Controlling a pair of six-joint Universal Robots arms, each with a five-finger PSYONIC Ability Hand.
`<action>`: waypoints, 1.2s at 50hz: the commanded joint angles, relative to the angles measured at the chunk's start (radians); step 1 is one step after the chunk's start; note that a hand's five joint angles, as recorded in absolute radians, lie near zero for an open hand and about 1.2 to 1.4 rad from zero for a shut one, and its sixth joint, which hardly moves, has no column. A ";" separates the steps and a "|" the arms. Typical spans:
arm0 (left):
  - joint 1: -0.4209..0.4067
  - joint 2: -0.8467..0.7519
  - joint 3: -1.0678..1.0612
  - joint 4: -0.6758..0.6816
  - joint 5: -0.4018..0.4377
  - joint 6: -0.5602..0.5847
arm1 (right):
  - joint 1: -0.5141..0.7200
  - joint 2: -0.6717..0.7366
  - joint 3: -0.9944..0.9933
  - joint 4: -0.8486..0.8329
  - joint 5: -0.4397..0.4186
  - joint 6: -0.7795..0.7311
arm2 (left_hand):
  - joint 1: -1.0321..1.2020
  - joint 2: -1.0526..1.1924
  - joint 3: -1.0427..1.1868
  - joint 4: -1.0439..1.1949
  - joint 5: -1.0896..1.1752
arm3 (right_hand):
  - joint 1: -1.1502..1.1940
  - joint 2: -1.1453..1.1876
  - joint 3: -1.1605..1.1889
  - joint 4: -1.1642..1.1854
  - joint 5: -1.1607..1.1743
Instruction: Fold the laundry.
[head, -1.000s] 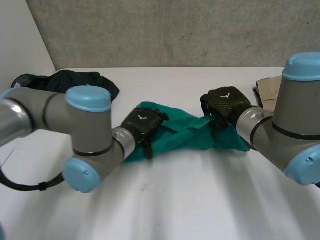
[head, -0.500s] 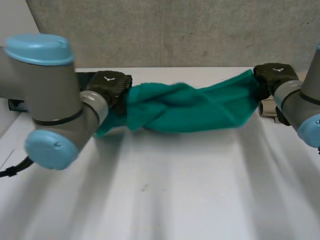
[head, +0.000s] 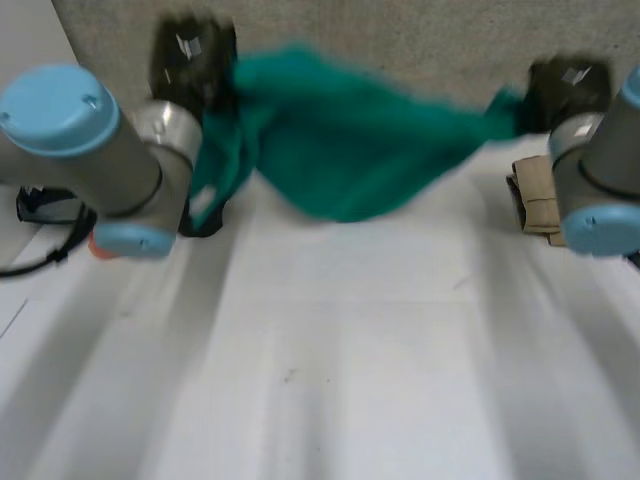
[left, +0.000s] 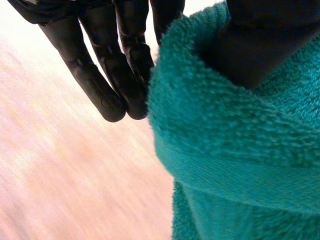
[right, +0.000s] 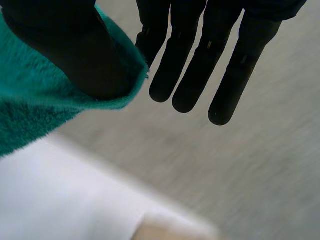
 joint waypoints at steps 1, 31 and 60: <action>0.001 0.056 0.126 0.293 -0.092 -0.006 | -0.011 -0.068 -0.063 -0.271 0.166 0.116 | 0.274 0.200 0.210 0.201 0.232 | 0.262 0.216 0.206 0.198 0.217; -0.029 0.186 -0.640 -0.169 -0.057 0.012 | -0.051 0.002 0.357 0.217 -0.078 -0.014 | -0.568 -0.642 -0.632 -0.641 -0.610 | 0.262 0.216 0.206 0.198 0.217; -0.073 -0.294 0.176 -0.760 0.063 0.321 | -0.072 -0.081 0.474 0.127 -0.103 -0.029 | -0.493 -0.566 -0.556 -0.565 -0.535 | 0.262 0.216 0.206 0.198 0.217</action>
